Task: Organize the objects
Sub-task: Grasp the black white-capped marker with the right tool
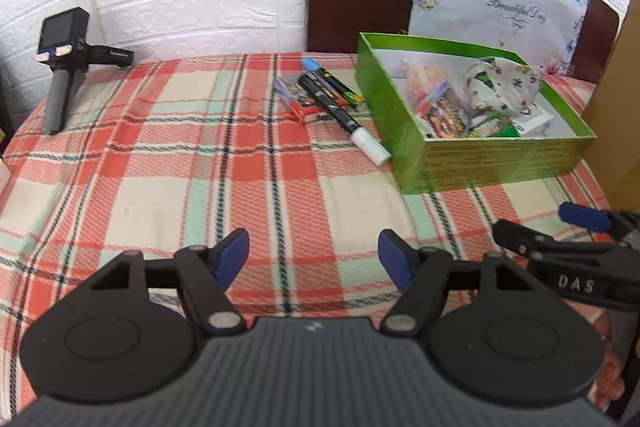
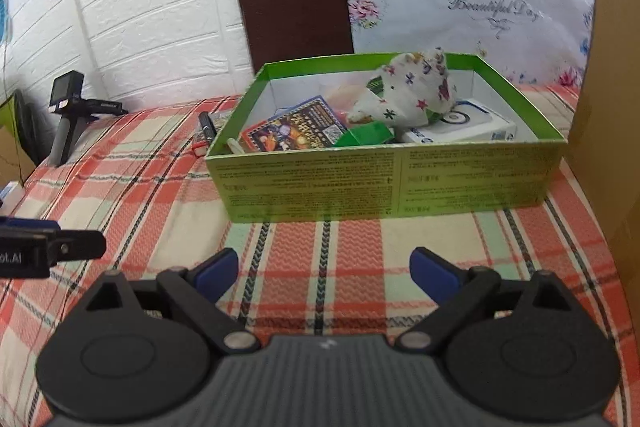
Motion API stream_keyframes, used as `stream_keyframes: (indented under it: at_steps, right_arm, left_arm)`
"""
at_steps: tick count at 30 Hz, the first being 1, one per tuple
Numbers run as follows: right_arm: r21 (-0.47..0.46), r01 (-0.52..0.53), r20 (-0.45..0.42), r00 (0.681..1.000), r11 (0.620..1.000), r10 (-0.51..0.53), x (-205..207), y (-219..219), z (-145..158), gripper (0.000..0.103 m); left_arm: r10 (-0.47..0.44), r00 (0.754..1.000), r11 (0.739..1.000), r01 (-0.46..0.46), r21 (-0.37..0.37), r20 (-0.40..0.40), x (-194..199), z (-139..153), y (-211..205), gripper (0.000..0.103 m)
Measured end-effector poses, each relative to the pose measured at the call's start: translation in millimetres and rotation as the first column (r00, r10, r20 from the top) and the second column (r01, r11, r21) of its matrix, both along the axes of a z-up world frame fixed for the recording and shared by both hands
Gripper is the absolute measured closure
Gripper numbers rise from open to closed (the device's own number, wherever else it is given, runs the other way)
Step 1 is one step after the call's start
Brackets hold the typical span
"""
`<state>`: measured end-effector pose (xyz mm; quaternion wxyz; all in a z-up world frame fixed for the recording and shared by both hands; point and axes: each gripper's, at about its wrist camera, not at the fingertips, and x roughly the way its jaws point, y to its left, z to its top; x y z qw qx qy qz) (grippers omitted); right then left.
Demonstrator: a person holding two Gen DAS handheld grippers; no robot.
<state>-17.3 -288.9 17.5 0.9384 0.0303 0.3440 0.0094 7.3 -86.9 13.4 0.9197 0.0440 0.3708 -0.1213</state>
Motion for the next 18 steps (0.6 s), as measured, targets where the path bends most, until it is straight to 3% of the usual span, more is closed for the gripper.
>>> stream_keyframes:
  at_steps: [5,8,12,15,18]
  right_arm:
    - [0.014,-0.013,-0.006,1.0,1.0,0.013,2.4,4.9,-1.8,0.007]
    - [0.017,-0.094,0.03,0.995,0.995,0.093,-3.3,19.2,1.2,0.007]
    - [-0.048,-0.209,0.09,0.973,0.977,0.213,-11.7,50.9,6.2,0.008]
    - [-0.066,-0.281,0.111,0.951,0.957,0.287,-12.7,72.9,9.7,0.014]
    - [-0.103,-0.342,0.108,0.929,0.934,0.353,-4.6,96.3,11.6,0.027]
  left_arm:
    - [0.029,1.0,1.0,-0.03,0.011,0.007,5.8,-6.9,11.9,0.029]
    - [0.054,0.999,0.998,-0.054,0.024,0.006,11.0,-14.6,21.5,0.029]
    - [0.111,0.994,0.994,-0.111,0.013,-0.013,22.7,-22.3,41.9,0.029]
    - [0.172,0.985,0.985,-0.172,0.021,0.006,31.9,-28.0,61.3,0.026]
    - [0.227,0.973,0.973,-0.228,0.029,0.035,41.9,-37.0,83.7,0.025]
